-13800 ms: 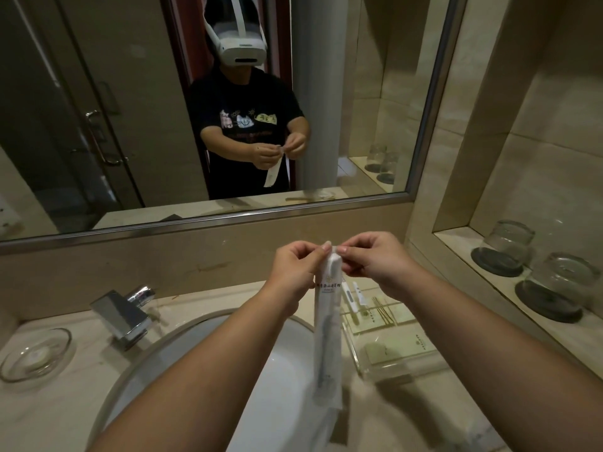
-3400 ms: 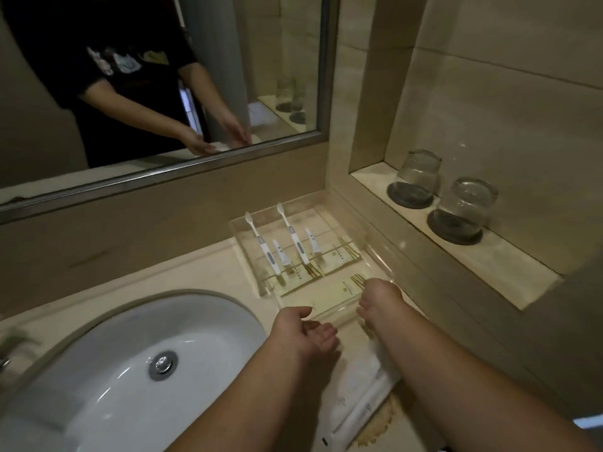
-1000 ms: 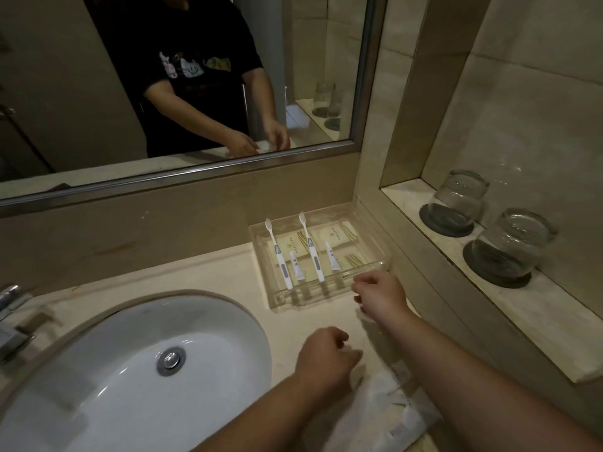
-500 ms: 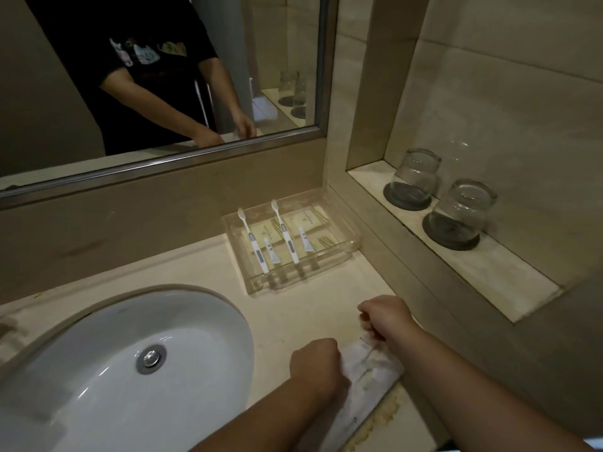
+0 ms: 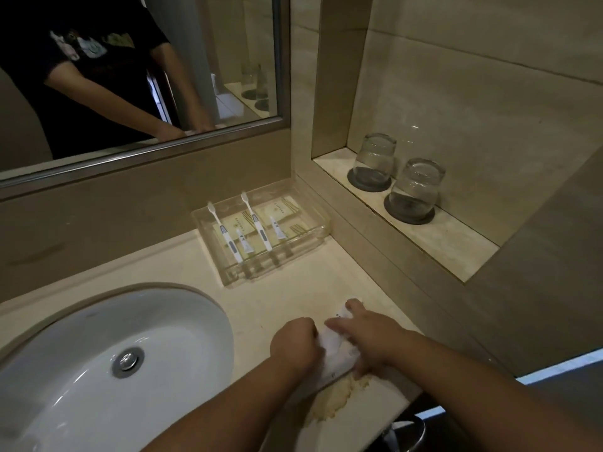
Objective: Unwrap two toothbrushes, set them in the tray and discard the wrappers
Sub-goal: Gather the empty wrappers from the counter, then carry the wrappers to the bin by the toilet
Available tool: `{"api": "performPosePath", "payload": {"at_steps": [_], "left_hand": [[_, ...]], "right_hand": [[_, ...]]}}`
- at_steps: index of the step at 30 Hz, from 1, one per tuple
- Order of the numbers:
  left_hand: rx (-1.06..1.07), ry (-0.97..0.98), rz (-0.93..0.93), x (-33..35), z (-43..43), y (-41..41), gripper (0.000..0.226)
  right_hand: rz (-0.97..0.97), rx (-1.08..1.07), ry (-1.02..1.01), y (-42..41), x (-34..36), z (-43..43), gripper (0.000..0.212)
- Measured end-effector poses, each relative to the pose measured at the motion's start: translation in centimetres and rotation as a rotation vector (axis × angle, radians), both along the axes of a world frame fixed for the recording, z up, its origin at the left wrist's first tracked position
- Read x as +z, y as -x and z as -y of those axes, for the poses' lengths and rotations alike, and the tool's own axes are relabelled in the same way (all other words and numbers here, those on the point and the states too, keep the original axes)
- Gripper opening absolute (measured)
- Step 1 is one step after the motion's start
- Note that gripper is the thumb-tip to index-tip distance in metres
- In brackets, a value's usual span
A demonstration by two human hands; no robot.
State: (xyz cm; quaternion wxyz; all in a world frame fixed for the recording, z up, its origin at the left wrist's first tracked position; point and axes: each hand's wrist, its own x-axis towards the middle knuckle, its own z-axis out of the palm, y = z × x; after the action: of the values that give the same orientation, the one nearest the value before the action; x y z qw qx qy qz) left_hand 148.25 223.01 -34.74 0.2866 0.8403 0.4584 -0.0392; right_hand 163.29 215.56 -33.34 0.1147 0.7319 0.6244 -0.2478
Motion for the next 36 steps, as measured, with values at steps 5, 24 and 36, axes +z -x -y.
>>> {"api": "performPosePath", "payload": {"at_steps": [5, 24, 36], "left_hand": [[0.002, -0.011, 0.027, 0.7, 0.1, 0.1, 0.045], [0.238, 0.235, 0.261, 8.5, -8.1, 6.0, 0.018], [0.972, 0.315, 1.097, 14.2, -3.1, 25.7, 0.02]], "right_hand": [[-0.025, -0.105, -0.084, -0.8, 0.6, -1.1, 0.069], [-0.646, -0.355, -0.034, -1.0, 8.1, -6.6, 0.029], [-1.284, -0.244, 0.108, 15.3, 12.6, -15.6, 0.012]]}}
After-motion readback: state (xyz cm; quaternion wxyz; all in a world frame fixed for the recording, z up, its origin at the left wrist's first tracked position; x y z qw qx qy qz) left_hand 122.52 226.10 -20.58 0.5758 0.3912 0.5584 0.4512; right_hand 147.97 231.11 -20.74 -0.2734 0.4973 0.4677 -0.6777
